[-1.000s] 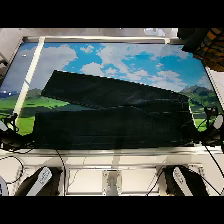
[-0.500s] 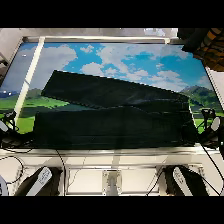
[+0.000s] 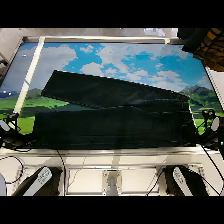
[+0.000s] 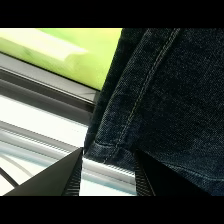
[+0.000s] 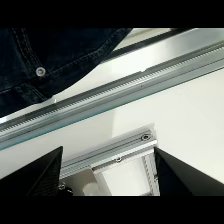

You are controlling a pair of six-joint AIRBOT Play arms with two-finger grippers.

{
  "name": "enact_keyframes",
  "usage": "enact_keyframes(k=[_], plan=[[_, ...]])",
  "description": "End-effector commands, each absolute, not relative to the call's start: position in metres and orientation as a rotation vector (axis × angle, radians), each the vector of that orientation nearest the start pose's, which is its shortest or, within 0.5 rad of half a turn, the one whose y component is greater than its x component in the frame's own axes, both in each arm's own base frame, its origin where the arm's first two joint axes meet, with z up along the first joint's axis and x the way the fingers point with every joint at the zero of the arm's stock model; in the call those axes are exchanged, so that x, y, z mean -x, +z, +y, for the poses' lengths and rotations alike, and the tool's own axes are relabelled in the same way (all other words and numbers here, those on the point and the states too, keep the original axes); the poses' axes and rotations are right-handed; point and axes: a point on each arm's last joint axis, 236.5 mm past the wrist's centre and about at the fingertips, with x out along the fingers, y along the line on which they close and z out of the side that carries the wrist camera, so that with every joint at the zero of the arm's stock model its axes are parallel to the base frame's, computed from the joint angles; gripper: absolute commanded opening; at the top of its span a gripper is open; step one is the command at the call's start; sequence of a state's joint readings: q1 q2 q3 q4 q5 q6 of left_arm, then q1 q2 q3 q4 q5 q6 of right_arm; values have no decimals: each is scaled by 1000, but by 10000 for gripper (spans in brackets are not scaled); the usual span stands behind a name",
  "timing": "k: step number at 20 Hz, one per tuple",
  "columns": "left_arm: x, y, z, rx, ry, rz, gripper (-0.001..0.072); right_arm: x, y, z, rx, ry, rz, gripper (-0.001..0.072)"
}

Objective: Fold the clothes and pants, and hang the long-sleeved shirts on hangers.

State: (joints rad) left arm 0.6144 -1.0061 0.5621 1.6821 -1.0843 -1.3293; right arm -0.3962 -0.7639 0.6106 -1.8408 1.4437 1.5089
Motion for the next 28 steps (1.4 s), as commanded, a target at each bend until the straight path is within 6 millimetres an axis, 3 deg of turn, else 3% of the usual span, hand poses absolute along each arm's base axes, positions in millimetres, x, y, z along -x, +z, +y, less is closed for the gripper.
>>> enact_keyframes(k=[1, 4, 6, 9, 13, 17, 20, 22, 24, 28], plan=[[-165, -101, 145, 164, 320, 1578, 352, -130, -25, -125, -28, -443, 1651, 618], [-167, -104, 143, 169, 315, 1567, 335, -129, -24, -128, -13, -455, 1654, 618], [-168, -103, 143, 166, 316, 1563, 42, -127, -24, -128, -14, -455, 1661, 618], [-176, -99, 149, 135, 321, 1522, 35, -122, -23, -127, -18, -458, 1685, 618], [-195, -79, 167, 52, 359, 1405, 35, -122, -23, -129, -9, -464, 1686, 618], [-204, -76, 173, 35, 368, 1361, 34, -148, -27, -128, -21, -432, 1580, 617], [-209, -74, 175, 26, 373, 1340, 35, -168, -40, -108, -113, -357, 1537, 615], [-211, -74, 176, 23, 374, 1332, 35, -170, -54, -99, -153, -327, 1562, 615], [-211, -74, 176, 22, 375, 1330, 35, -165, -63, -103, -157, -344, 1589, 615], [-213, -73, 178, 17, 377, 1319, 35, -160, -67, -131, -251, -461, 1536, 608]])
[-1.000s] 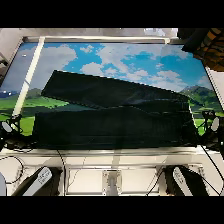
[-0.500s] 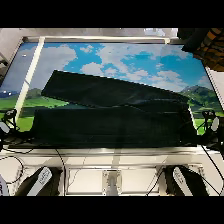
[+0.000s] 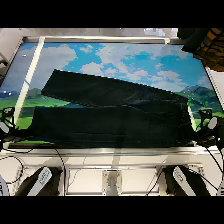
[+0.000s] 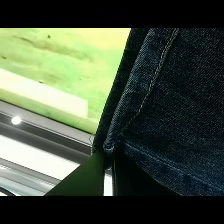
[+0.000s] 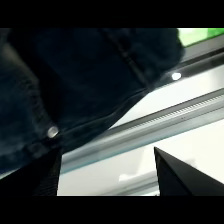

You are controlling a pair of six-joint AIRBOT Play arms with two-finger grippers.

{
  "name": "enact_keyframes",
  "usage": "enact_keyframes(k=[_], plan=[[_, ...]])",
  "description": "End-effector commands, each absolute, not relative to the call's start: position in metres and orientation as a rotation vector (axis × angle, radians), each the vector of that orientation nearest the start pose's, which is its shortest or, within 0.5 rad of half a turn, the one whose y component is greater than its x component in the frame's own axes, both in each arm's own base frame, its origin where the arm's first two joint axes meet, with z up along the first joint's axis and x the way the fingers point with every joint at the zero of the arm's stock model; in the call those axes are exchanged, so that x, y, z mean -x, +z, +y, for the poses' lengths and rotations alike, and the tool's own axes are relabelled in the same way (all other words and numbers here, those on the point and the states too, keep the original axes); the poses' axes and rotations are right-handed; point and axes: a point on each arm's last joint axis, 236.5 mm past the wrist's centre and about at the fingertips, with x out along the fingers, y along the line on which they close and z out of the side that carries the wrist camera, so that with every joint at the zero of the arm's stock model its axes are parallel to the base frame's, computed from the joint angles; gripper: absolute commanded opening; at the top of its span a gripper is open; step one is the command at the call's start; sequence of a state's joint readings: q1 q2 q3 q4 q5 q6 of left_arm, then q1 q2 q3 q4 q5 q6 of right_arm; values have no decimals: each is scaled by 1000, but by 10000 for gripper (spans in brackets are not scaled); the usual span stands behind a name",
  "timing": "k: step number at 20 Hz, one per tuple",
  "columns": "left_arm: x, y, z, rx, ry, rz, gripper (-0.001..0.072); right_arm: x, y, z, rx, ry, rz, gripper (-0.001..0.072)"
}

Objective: Fold the clothes and pants, and hang the long-sleeved shirts on hangers.

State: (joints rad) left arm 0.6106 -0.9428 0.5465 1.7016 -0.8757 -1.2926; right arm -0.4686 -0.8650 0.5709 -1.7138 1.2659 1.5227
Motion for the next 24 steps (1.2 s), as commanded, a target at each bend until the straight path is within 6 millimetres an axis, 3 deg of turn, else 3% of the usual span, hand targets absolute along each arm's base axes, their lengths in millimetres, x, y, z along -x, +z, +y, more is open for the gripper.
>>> enact_keyframes(k=[1, 4, 6, 13, 15, 17, 19, 21, 24], plan=[[-214, -73, 178, 15, 378, 1313, 35, -157, -67, -138, -266, -481, 1526, 608], [-217, -72, 180, 11, 381, 1303, 35, -161, -68, -147, -357, -499, 1459, 601], [-218, -71, 180, 9, 382, 1295, 35, -171, -75, -130, -443, -433, 1424, 540], [-219, -71, 181, 8, 383, 1292, 35, -169, -109, -105, -571, -381, 1483, 537], [-219, -71, 181, 8, 383, 1292, 35, -171, -113, -102, -595, -374, 1488, 381], [-218, -71, 181, 9, 382, 1294, 35, -173, -113, -104, -591, -378, 1477, 367], [-218, -71, 180, 9, 382, 1295, 35, -174, -113, -104, -589, -379, 1473, 251], [-218, -71, 180, 9, 382, 1294, 35, -176, -113, -106, -585, -383, 1463, 221], [-220, -71, 181, 6, 384, 1288, 35, -182, -111, -108, -588, -386, 1439, 68]])
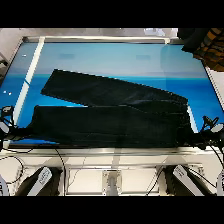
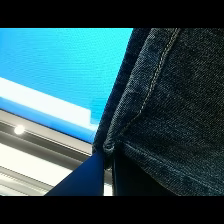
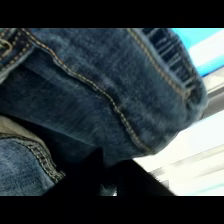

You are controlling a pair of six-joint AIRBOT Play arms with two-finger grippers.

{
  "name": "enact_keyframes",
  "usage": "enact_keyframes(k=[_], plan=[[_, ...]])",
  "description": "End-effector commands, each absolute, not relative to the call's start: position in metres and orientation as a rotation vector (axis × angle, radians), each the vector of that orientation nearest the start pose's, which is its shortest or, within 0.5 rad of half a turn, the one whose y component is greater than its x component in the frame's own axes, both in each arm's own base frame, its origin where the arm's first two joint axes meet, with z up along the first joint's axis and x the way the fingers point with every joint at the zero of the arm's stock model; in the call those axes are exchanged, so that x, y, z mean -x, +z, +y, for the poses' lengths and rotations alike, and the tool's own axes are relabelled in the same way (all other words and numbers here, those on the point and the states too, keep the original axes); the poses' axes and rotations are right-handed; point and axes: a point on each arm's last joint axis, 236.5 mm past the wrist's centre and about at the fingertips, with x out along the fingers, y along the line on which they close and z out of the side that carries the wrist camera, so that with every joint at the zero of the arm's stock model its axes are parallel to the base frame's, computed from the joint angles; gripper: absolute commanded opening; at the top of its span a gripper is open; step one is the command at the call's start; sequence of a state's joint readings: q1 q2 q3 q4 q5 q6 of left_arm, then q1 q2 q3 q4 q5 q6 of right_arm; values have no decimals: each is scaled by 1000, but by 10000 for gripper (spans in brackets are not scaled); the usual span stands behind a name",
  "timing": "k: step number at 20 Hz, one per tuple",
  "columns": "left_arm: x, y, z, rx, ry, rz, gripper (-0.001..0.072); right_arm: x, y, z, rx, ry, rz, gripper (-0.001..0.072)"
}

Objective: Fold the clothes and pants, and hang the long-sleeved shirts on hangers.

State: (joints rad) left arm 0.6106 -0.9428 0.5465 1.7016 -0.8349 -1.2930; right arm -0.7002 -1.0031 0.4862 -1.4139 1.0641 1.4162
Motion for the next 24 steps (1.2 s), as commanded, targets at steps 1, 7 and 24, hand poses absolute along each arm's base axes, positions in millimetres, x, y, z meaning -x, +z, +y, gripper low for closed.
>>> enact_keyframes(k=[1, 7, 24], plan=[[-220, -70, 182, 5, 384, 1284, 35, -186, -109, -109, -589, -382, 1426, 52], [-241, -51, 184, 37, 393, 1206, 34, -218, -60, -120, -527, -286, 1365, 32], [-295, 182, 189, -4, 455, 675, 34, -199, 153, -140, -189, -444, 991, 30]])
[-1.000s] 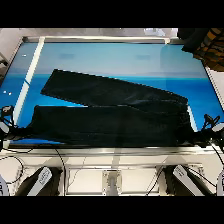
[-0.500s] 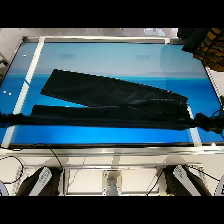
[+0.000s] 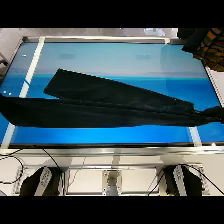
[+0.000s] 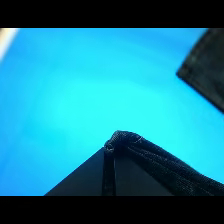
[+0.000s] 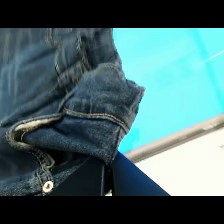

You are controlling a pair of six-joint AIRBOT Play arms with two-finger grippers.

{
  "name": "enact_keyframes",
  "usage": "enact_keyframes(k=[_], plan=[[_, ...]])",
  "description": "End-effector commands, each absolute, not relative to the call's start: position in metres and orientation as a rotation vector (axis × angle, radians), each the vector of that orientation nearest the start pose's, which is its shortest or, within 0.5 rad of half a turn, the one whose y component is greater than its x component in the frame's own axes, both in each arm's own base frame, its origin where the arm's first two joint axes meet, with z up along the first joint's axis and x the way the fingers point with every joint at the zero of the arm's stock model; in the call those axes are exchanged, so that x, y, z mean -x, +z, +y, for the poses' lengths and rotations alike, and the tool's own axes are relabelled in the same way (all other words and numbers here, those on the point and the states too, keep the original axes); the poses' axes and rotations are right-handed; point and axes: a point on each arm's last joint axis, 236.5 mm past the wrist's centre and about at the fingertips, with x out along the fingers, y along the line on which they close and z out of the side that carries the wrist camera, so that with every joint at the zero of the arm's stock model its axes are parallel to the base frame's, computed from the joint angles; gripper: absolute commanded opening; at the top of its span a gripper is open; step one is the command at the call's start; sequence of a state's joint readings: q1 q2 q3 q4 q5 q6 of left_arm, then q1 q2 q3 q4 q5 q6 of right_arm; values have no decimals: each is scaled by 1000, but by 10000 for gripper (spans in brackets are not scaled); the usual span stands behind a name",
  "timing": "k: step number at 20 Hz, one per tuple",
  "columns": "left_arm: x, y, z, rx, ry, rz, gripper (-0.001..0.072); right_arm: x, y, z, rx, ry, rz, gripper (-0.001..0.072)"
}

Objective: Fold the clothes and pants, and hang the long-sleeved shirts on hangers.

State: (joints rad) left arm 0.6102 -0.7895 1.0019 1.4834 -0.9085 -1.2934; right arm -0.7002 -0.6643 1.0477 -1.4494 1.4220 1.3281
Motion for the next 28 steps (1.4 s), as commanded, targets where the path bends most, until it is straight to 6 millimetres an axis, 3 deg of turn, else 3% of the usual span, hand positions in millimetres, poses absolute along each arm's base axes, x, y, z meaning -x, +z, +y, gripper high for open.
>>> enact_keyframes(k=[1, 5, 8, 12, 14, 18, 22, 28], plan=[[-287, 185, 189, -24, 467, 682, 34, -193, 156, -142, -173, -466, 987, 29], [-271, 180, 182, -27, 469, 736, 34, -172, 174, -146, -87, -537, 986, 29], [-265, 175, 179, -16, 461, 767, 34, -168, 209, -146, -12, -554, 938, 29], [-266, 194, 175, -28, 465, 698, 34, -162, 256, -143, 18, -587, 835, 28], [-276, 209, 168, -21, 438, 646, 33, -159, 259, -141, 14, -588, 835, 28], [-315, 221, 147, -35, 318, 574, 33, -165, 243, -142, -15, -562, 910, 28], [-371, 188, 121, -6, 170, 602, 33, -186, 212, -140, -79, -483, 1033, 28], [-493, 141, 58, -81, -58, 709, 32, -199, 163, -147, -174, -436, 1265, 29]])
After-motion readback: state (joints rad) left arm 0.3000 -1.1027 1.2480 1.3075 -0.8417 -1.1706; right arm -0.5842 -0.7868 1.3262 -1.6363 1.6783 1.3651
